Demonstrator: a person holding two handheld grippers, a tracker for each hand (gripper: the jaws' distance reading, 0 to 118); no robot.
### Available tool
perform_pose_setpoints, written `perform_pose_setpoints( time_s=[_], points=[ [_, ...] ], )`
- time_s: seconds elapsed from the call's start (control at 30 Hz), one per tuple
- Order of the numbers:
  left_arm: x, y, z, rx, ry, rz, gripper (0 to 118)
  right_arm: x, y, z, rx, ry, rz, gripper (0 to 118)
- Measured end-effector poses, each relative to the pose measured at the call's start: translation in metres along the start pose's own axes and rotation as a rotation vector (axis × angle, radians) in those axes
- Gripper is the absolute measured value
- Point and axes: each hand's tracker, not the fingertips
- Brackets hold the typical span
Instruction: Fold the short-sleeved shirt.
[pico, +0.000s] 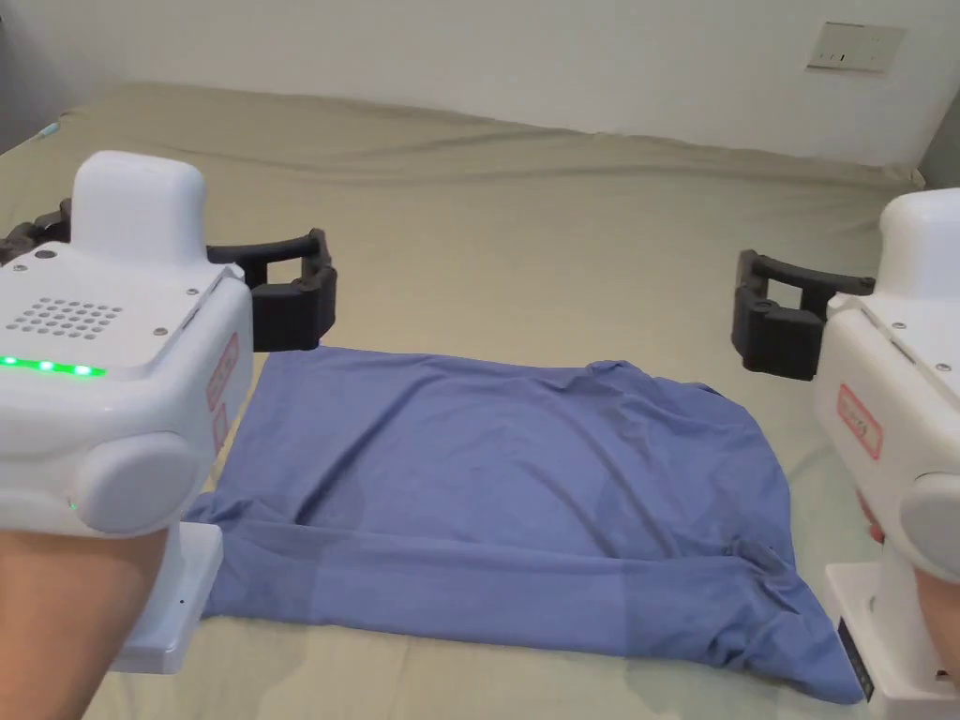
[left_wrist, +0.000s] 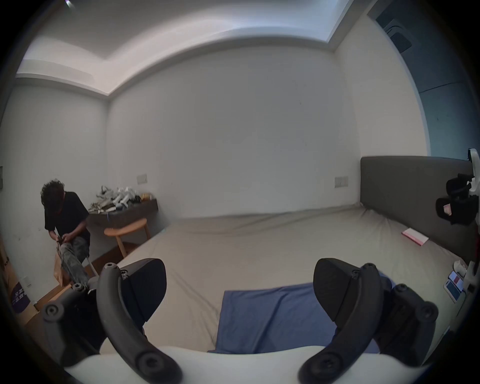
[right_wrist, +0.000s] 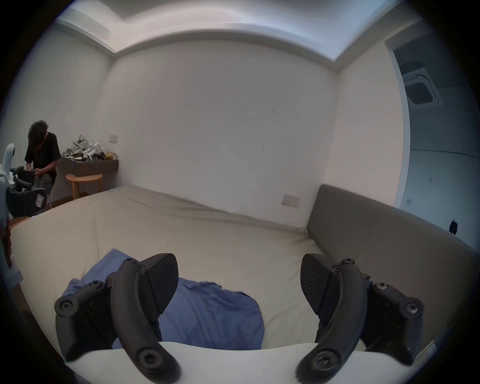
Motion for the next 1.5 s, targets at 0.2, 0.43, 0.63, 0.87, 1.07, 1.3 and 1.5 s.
perform_pose_setpoints(
  time_s=[0.2,0.43,0.63,0.87,1.07,1.3,1.5],
  points=[
    [0.017,0.003,0.022,0.090,0.010,-0.075,24,-0.036,-0.001,0.024,0.013,0.074,0.031,33],
    [0.021,0.000,0.025,0.078,-0.018,-0.105,0,-0.045,-0.009,0.023,0.009,0.064,0.079,2],
    [0.011,-0.002,0.020,0.057,-0.023,-0.095,0,-0.045,-0.012,0.022,0.010,0.054,0.100,2],
    [-0.015,-0.056,-0.011,-0.173,-0.103,-0.019,0,-0.038,-0.030,0.012,-0.060,0.075,0.083,2],
    [-0.062,-0.160,-0.048,-0.549,-0.056,0.094,48,-0.024,-0.046,0.013,-0.116,0.048,0.073,2],
    [-0.084,-0.262,-0.098,-0.858,0.016,0.152,111,-0.008,-0.062,0.011,-0.189,0.007,0.073,2],
    [-0.076,-0.285,-0.117,-0.919,-0.018,0.116,105,0.003,-0.075,0.012,-0.257,-0.012,0.100,2]
  ],
)
